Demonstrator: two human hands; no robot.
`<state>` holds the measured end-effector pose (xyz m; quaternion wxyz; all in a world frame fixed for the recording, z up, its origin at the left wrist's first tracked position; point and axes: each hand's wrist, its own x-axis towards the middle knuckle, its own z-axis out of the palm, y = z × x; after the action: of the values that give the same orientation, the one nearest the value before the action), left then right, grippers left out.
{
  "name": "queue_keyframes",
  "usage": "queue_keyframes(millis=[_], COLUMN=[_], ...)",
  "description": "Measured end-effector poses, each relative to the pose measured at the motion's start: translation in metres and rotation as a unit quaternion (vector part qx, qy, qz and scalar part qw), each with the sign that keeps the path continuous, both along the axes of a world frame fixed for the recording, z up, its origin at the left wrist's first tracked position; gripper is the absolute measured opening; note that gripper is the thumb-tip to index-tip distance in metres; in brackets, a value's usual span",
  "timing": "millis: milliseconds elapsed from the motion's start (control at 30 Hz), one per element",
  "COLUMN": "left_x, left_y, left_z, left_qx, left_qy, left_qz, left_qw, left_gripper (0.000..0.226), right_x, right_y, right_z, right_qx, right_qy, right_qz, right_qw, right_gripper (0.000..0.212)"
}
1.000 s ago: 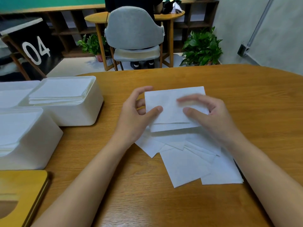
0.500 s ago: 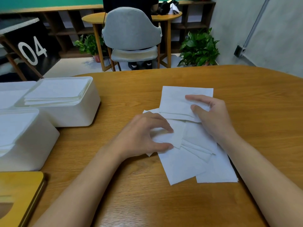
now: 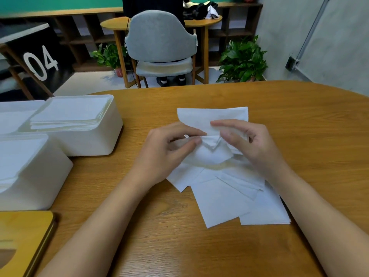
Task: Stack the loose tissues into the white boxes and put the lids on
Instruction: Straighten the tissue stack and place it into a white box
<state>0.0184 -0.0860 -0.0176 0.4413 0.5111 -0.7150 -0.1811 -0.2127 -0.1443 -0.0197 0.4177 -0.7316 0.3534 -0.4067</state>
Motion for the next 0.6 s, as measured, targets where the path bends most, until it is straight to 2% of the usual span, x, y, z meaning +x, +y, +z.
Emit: queue_keyframes(millis=[100,167,233,367,467,600], left_x=[0.001,0.001,0.005,0.009,0.004,0.0], left_y=[0.0,0.003,0.002,0.002,0.005,0.005], left_z=[0.001,0.003,0.006,0.01,0.013,0.012], left_qx=[0.022,0.037,0.022,0.019,0.0,-0.054], left_qy=[0.039,0.048,0.032,0.068,0.055,0.014], left_qz=[-0.001,-0.007,-0.002,0.008,0.016,0.029], left_qw=[0.999,0.998,0.999,0.997,0.998,0.998], left_gripper=[0.026,0.039,0.042,0.037,0.039,0.039], right_x=[0.008,0.012,0.012,0.012,0.016,0.02], right_y=[0.011,0.012,0.011,0.013,0.016,0.02], right_z=[-0.002,-0.004,-0.004,0.001,0.001,0.001], right_qx=[0.032,0.039,0.063,0.085,0.034,-0.008], right_qy=[-0.007,-0.027,-0.045,-0.063,-0.011,0.037], right_qz=[0.042,0.018,0.0,0.036,0.054,0.058], right_qw=[0.999,0.999,0.997,0.994,0.998,0.998], right_gripper=[0.03,0.018,0.016,0.034,0.054,0.069])
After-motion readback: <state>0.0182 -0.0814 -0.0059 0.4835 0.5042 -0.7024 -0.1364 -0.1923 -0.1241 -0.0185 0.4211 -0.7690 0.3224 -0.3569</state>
